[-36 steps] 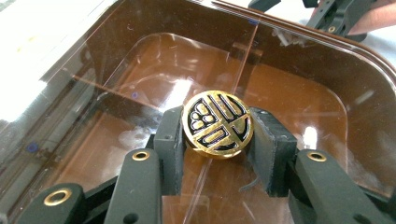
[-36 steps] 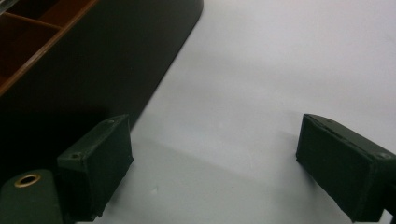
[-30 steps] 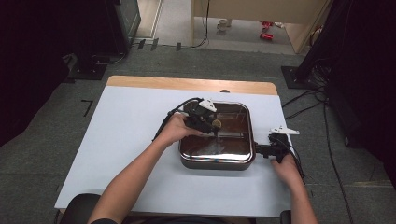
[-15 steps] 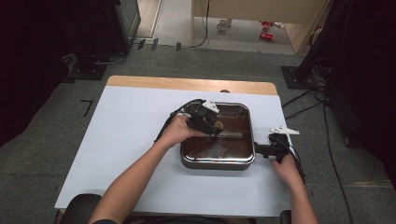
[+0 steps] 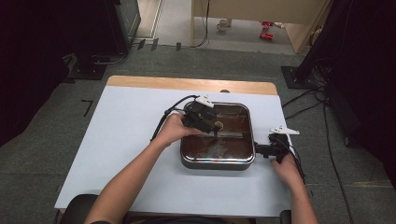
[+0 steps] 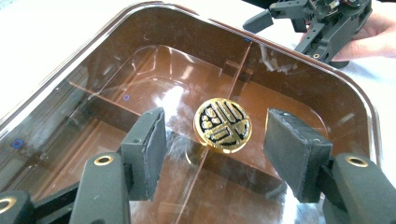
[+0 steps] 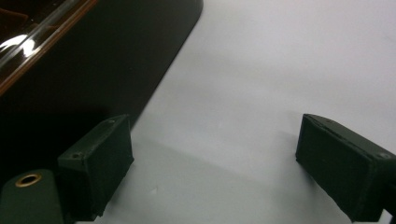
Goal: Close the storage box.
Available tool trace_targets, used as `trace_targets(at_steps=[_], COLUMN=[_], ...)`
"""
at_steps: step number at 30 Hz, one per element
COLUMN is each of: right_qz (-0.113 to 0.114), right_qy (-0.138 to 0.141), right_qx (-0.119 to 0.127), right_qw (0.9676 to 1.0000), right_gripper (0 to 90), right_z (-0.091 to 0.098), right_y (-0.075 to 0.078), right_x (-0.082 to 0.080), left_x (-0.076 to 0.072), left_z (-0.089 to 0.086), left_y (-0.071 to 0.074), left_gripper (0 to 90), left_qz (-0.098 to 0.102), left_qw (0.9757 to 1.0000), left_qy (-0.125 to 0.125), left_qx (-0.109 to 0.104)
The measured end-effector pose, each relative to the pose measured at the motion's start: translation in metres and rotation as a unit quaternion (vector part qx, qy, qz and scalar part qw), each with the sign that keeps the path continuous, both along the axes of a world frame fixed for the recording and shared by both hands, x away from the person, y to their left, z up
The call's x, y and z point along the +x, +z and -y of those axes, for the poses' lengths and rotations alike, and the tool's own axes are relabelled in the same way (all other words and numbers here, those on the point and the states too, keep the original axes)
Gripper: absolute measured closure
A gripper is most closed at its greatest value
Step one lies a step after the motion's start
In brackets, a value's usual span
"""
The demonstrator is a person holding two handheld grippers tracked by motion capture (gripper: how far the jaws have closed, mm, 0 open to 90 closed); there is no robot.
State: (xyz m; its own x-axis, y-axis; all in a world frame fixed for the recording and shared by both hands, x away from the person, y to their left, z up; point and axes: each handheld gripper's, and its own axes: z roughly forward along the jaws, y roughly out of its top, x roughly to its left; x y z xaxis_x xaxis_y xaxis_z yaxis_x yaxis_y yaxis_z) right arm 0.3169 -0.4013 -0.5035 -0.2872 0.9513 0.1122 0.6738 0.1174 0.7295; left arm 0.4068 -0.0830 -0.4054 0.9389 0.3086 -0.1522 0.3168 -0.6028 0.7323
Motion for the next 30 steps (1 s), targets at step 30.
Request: trace_targets(at_steps=[30], right_qz=[0.002], right_qy=[0.001], right_qx=[-0.001], right_qw=[1.0000], right_gripper=[10.3], right_z=[0.000], right_y=[0.000], right_x=[0.000], left_x=[-0.027], left_z=[-0.084], left_y=[0.012], left_gripper=[27.5], left_qz=[0.019], left_qw=[0.9955], left_qy=[0.092], left_qx=[-0.016])
